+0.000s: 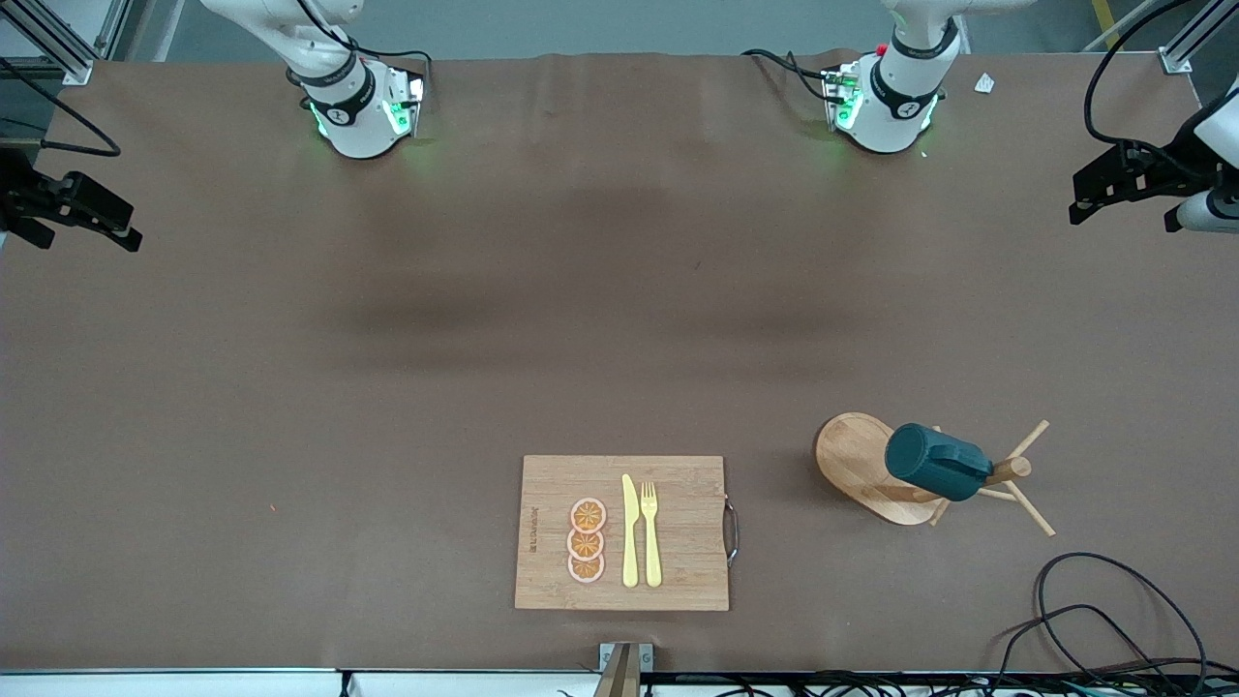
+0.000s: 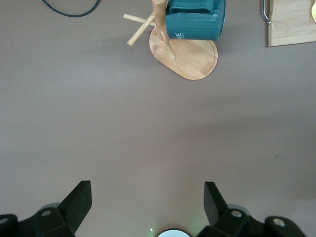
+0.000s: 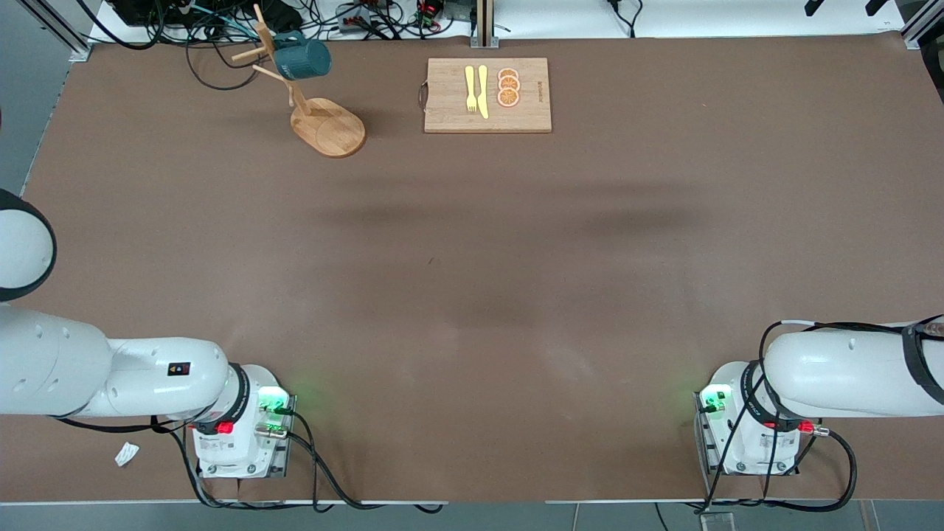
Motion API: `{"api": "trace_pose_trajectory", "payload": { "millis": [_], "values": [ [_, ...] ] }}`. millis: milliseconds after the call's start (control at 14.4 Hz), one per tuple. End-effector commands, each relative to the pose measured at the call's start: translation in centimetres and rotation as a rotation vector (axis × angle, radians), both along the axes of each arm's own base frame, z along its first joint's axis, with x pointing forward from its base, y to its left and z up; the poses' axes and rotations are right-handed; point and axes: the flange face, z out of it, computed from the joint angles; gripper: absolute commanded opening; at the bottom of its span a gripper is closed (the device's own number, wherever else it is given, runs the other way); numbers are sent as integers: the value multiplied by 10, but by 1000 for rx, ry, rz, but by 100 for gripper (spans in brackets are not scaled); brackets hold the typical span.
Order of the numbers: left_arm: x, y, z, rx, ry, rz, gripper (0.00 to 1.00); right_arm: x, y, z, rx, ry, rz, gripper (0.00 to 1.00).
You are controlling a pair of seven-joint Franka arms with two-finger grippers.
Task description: Pass cup and hang on rack
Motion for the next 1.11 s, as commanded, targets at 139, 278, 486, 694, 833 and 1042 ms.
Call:
{"api": "trace_pose_trajectory", "payload": {
  "millis": [139,278,486,694,833,1042],
  "values": [
    [-17,-13,2,6,17,66,100,-3,-1,3,5,-3,5,100],
    [-21,-15,-2,9,23,61,100,-3,-1,3,5,-3,5,100],
    [-25,-22,-1,14,15,49,100,-3,-1,2,6,-1,5,100],
    [-19,-23,-2,10,17,41,100,-3,-1,2,6,-1,4,100],
    [-15,-23,-3,5,19,29,100,-3,-1,2,6,-1,4,100],
    [-12,-15,-3,1,20,44,100,-3,-1,3,5,-3,6,100]
  ]
}}
